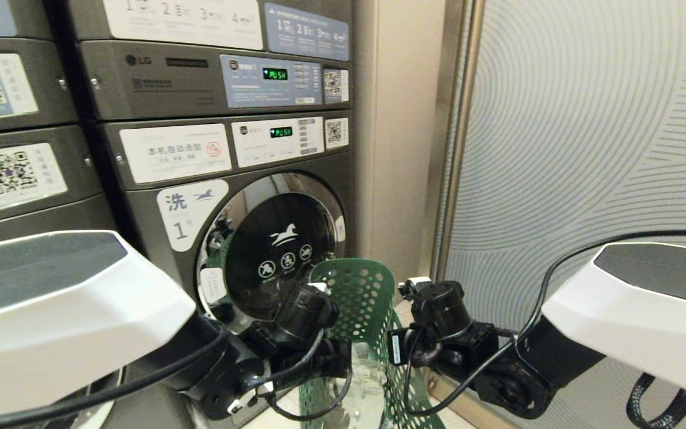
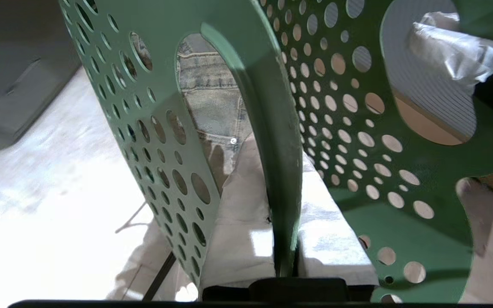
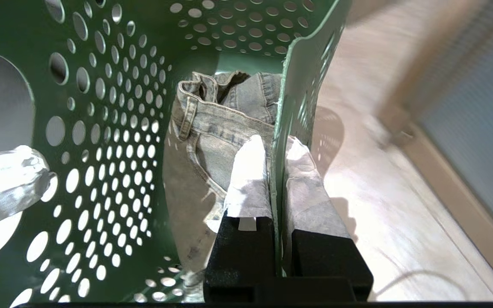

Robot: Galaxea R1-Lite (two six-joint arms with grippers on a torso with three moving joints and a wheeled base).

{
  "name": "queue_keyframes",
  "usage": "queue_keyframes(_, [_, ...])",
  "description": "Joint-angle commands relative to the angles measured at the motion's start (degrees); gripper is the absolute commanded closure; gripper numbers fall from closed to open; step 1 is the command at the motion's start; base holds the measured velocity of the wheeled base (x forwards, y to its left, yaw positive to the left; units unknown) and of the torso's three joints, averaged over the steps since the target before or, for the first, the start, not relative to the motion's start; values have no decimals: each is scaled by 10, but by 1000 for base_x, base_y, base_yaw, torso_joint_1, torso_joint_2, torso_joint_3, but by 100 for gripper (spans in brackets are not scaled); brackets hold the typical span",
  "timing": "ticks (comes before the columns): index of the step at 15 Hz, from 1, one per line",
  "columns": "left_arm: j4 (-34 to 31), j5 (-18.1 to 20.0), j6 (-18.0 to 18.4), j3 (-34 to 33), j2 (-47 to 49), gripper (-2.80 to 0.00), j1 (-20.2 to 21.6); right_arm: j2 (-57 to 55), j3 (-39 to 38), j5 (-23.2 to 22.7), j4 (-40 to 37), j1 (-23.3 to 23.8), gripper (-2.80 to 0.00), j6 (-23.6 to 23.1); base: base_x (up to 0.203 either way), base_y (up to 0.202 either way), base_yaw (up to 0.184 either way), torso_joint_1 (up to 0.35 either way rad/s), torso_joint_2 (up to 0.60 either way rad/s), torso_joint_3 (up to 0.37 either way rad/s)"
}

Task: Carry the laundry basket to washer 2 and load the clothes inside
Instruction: Pick up the clothes basket and put it beside the washing machine

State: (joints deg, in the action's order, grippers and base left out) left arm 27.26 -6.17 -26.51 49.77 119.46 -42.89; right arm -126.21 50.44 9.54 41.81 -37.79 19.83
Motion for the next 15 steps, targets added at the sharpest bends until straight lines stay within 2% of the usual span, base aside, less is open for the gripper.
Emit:
queue_keyframes(1, [2, -2, -2, -1, 0, 0, 0, -1, 0, 1, 3, 0, 0, 1, 2, -10, 175, 2, 0, 2])
queue_keyframes(15, [3, -2, -4, -3, 3, 0, 0, -1, -6, 5, 3, 0, 0, -1, 1, -7, 176, 3, 4, 2])
